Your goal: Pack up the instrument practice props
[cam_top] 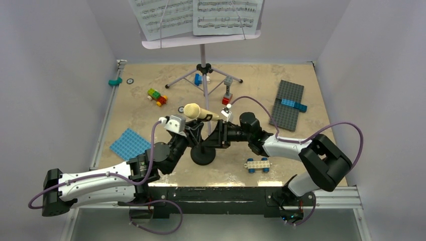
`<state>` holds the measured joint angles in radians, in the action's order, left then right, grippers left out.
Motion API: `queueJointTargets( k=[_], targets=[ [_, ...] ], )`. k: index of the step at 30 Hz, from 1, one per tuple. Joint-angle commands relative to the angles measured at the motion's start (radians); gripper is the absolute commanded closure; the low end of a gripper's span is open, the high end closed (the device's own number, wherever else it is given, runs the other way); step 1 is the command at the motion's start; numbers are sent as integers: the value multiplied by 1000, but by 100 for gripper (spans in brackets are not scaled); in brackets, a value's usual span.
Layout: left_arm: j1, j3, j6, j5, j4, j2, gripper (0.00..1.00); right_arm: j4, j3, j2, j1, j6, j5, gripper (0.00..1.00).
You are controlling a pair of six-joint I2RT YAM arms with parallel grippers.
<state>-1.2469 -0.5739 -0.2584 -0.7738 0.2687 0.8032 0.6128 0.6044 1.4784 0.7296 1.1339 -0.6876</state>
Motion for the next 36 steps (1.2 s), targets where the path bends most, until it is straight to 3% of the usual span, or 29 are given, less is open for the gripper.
queueJointTargets(
  k=[1,9,15,21,31,36],
  targets=[
    [-27,53,-84,33,-178,45,100,73,13,-4,-6,30,7,59],
    [-29,48,-82,30,-178,67,100,14,14,-54,-4,-95,24,100],
    [-29,39,-100,32,-184,102,100,-203,20,-168,46,-445,184,100],
    [-29,25,-118,47,-189,139,100,-306,8,-251,191,-768,533,100],
    [-29,38,-164,75,-185,183,100,-193,-65,-251,525,-1316,1178,100],
    [-29,60,-177,82,-157,189,100,-132,-100,-231,604,-1456,1294,100]
  ],
)
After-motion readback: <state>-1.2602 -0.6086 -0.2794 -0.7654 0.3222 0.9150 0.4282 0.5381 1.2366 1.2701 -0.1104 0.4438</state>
